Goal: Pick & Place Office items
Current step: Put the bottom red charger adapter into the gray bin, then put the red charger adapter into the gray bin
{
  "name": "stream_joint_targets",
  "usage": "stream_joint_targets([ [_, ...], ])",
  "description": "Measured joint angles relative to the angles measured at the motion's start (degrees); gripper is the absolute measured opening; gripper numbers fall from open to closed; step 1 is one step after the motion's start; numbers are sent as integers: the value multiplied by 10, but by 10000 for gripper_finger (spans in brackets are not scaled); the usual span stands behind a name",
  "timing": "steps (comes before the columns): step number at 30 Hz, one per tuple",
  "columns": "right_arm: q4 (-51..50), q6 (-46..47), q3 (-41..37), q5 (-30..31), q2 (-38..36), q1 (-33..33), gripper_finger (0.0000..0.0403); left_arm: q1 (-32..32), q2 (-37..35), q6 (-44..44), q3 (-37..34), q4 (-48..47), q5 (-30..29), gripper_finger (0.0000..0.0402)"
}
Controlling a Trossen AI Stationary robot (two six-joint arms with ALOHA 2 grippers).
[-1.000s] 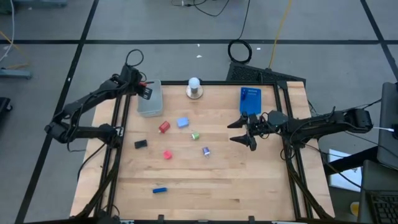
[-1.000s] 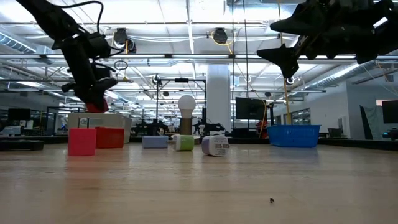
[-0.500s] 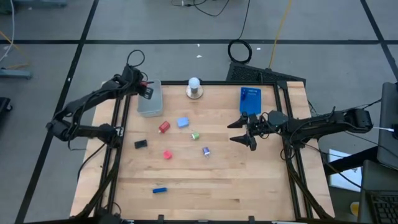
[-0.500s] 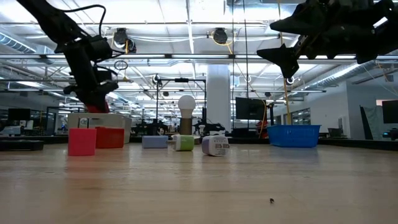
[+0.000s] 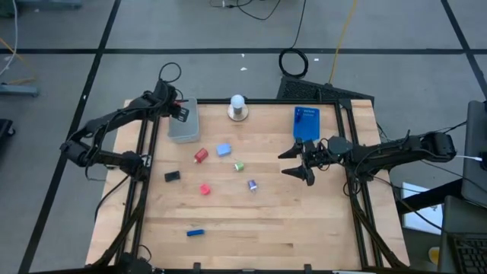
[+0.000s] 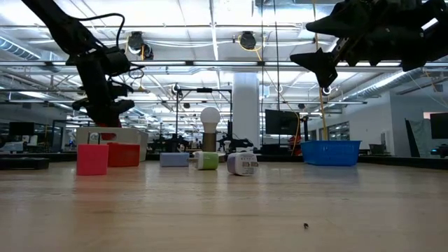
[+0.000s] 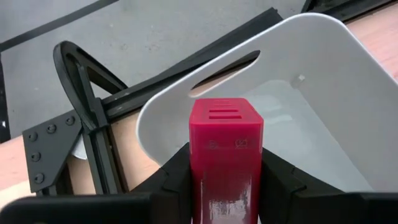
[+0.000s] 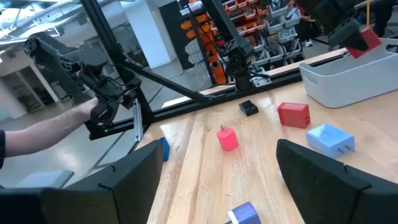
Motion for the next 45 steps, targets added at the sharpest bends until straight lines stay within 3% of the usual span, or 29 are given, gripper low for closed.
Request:
stream_joint_targets([
  [6,0,1,0,0,0,0,302,0,0,4,0,0,-2,233],
  [12,0,1,0,0,0,0,302,0,0,16,0,2,-1,275],
  [16,0,1,0,-1,0,0,302,0,0,13,0,-1,6,276],
  [21,-1,1,0,-1,0,0,302,-2,-1,12,18,-37,63,261],
  [28,-1,1,0,0,0,0,302,-30,-7,14,86,-152,75,241],
  [35,-9,1,0,0,1,0,302,-89,-37,-3,135,-232,77,235],
  [45,-14,-11,0,1,12,0,302,-208,-106,-90,140,-310,98,234],
])
